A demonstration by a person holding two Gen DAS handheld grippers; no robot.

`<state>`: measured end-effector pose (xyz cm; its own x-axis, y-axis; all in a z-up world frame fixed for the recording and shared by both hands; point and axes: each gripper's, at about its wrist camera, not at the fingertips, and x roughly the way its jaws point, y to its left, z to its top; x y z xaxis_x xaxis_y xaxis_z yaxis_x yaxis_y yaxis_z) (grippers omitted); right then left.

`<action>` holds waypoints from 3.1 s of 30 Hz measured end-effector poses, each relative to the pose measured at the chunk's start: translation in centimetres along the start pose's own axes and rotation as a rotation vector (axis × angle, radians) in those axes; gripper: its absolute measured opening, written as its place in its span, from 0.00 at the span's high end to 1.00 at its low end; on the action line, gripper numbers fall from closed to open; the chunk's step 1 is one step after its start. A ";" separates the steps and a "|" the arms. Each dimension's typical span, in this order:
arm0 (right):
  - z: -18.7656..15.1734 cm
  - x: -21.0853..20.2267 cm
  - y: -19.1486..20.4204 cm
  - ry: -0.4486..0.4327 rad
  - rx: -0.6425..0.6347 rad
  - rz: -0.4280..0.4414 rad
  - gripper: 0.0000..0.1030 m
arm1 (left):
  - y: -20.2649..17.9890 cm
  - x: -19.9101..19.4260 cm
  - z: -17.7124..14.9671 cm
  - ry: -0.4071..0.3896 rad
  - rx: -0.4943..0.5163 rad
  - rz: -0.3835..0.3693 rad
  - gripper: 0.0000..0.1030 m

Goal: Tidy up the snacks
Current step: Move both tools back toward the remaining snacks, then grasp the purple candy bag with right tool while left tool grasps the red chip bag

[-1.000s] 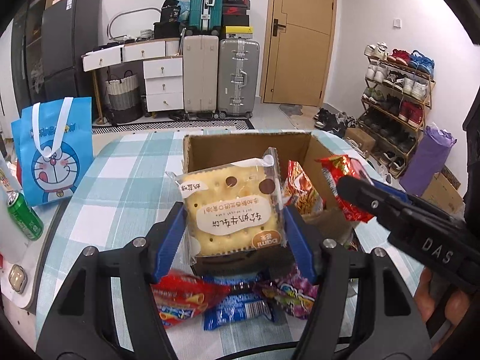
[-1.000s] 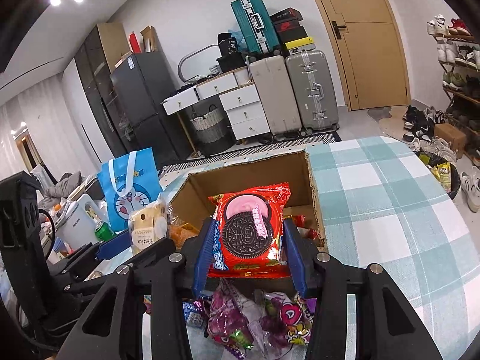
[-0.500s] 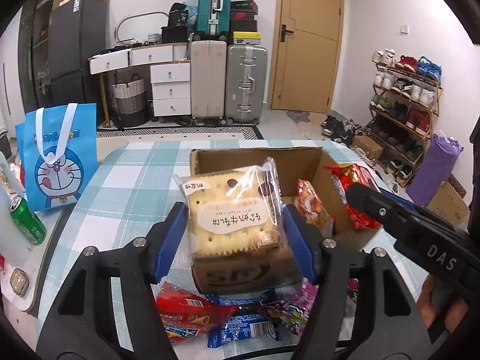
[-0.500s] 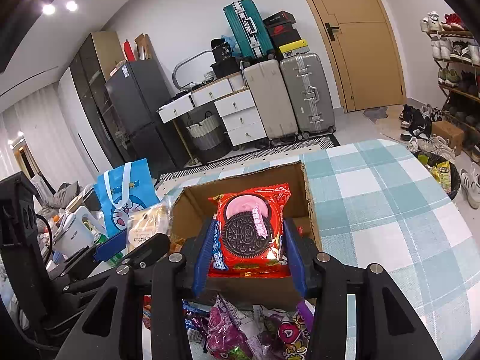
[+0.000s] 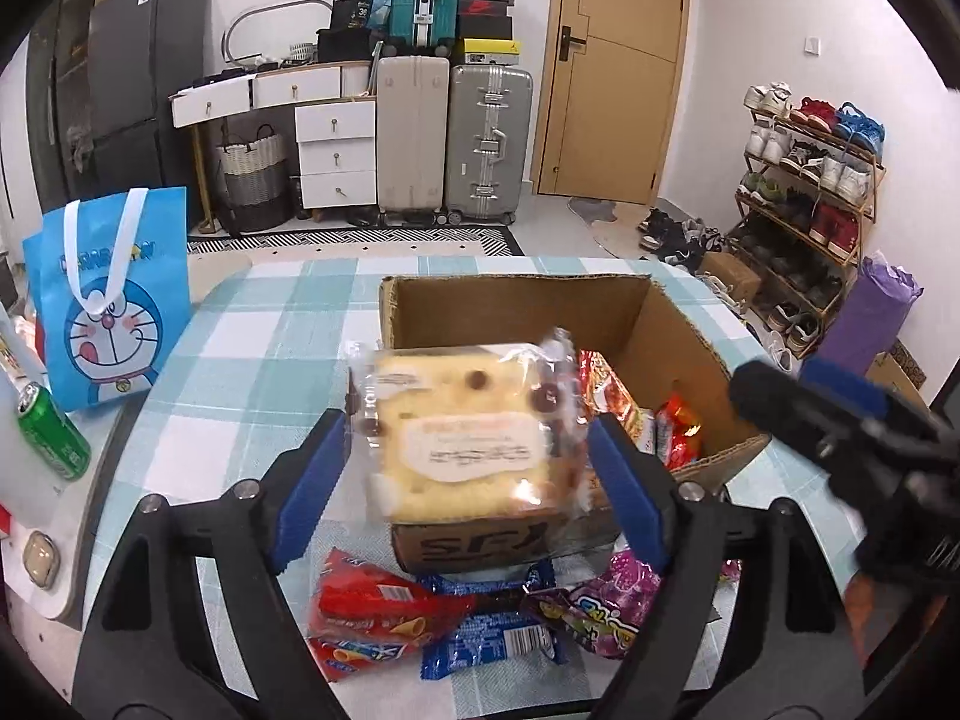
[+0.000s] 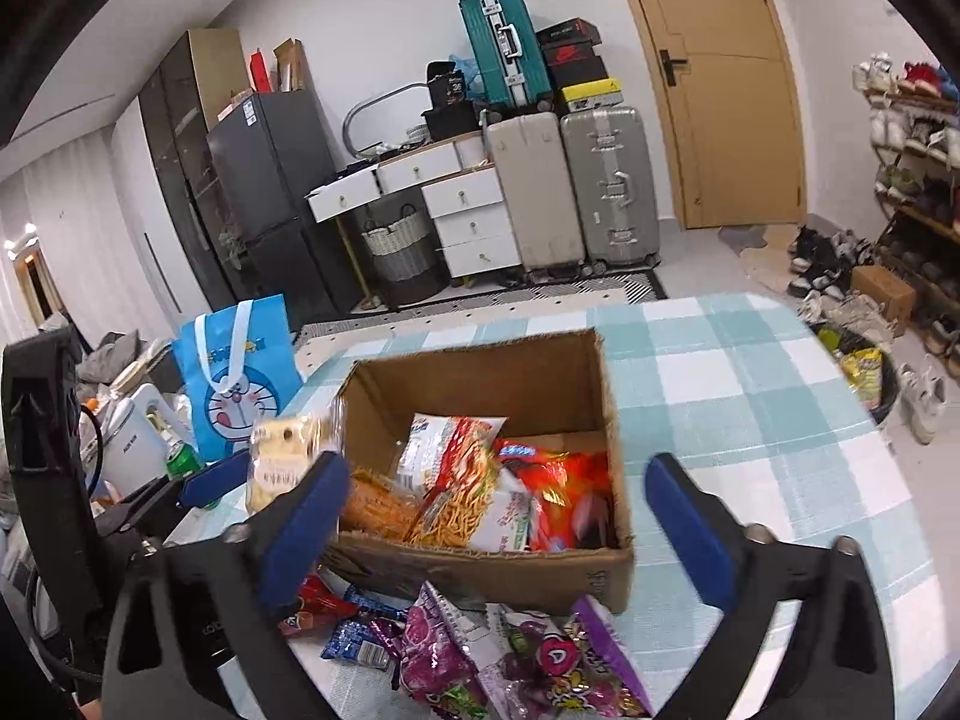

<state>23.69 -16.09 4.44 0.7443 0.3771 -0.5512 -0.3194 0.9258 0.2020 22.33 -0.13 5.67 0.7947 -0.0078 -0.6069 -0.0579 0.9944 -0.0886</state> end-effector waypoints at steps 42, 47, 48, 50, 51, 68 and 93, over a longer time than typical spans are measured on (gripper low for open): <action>-2.1 -6.2 -1.3 0.189 -0.124 -0.037 0.00 | 2.9 -6.5 -3.9 0.102 0.063 -0.013 0.01; -3.5 -4.2 -2.2 0.227 -0.133 -0.054 0.00 | 3.4 -4.5 -5.1 0.124 0.062 -0.009 0.01; -3.7 -3.9 -2.4 0.233 -0.134 -0.056 0.00 | 3.5 -4.2 -5.3 0.129 0.060 -0.008 0.01; -4.2 -3.2 -2.8 0.247 -0.135 -0.063 0.00 | 3.8 -3.7 -5.5 0.140 0.057 -0.004 0.01; -4.6 -2.9 -3.0 0.255 -0.135 -0.065 0.00 | 3.9 -3.4 -5.7 0.145 0.055 -0.001 0.01; -8.7 2.8 -6.0 0.394 -0.111 -0.095 0.00 | 6.6 0.6 -8.0 0.218 0.024 0.030 0.01; -10.4 6.4 -4.2 0.403 -0.194 -0.084 0.36 | 4.2 2.8 -8.9 0.198 0.124 0.033 0.20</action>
<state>23.64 -17.81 -8.38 0.4966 0.2256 -0.8382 -0.4005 0.9162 0.0093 18.94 3.12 -3.42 0.6592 0.0163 -0.7518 0.0023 0.9997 0.0237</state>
